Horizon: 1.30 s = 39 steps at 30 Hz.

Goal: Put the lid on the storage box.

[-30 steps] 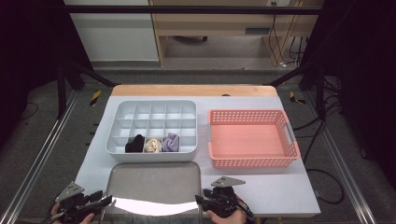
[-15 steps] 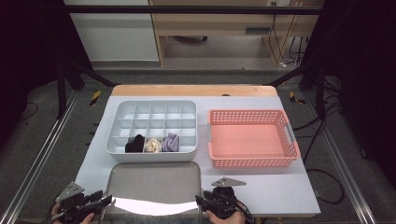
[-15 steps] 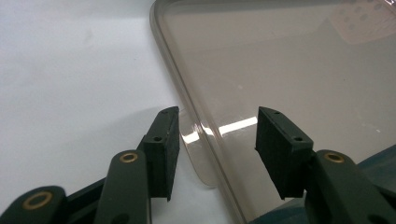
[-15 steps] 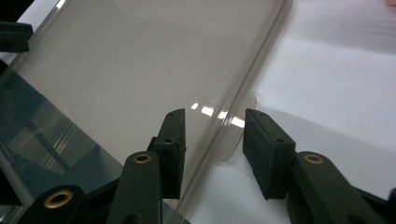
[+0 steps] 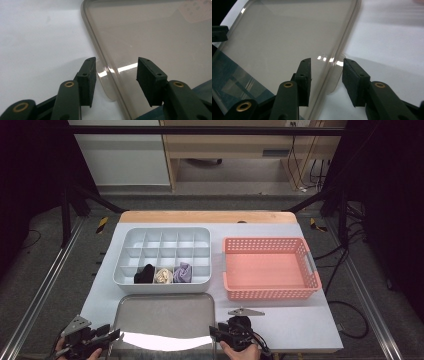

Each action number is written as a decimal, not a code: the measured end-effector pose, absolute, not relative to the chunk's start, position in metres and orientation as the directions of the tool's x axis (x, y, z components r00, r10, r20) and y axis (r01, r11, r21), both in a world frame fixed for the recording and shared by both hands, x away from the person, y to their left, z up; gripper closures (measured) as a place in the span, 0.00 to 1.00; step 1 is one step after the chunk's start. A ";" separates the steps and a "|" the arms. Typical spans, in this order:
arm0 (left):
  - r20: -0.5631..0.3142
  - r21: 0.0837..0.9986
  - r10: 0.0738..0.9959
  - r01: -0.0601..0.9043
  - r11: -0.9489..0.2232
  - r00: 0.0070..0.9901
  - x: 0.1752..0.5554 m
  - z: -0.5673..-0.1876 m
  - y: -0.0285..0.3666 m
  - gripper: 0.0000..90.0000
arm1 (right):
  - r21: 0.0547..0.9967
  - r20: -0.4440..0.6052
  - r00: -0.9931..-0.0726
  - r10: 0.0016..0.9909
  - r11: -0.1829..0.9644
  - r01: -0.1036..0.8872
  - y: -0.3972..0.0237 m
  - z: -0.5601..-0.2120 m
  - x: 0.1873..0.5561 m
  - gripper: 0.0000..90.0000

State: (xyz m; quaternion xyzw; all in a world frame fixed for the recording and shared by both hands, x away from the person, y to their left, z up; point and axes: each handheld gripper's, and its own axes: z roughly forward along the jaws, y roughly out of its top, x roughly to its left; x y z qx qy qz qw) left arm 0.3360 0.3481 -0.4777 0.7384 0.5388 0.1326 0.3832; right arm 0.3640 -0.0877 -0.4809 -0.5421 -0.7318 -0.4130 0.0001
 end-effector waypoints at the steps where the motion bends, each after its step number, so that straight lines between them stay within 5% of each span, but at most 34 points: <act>1: -0.219 0.709 0.898 0.695 -0.123 0.383 0.336 -0.478 0.348 0.55 | 0.603 0.452 -0.409 0.793 0.067 0.795 -0.088 -0.481 0.364 0.67; 16: -0.230 0.706 0.894 0.698 -0.119 0.384 0.336 -0.478 0.350 0.56 | 0.628 0.446 -0.443 0.778 0.080 0.774 -0.090 -0.484 0.366 0.65; 39: -0.257 0.706 0.896 0.703 -0.081 0.362 0.336 -0.478 0.353 0.54 | 0.588 0.573 -0.370 0.732 -0.052 0.807 -0.096 -0.480 0.367 0.66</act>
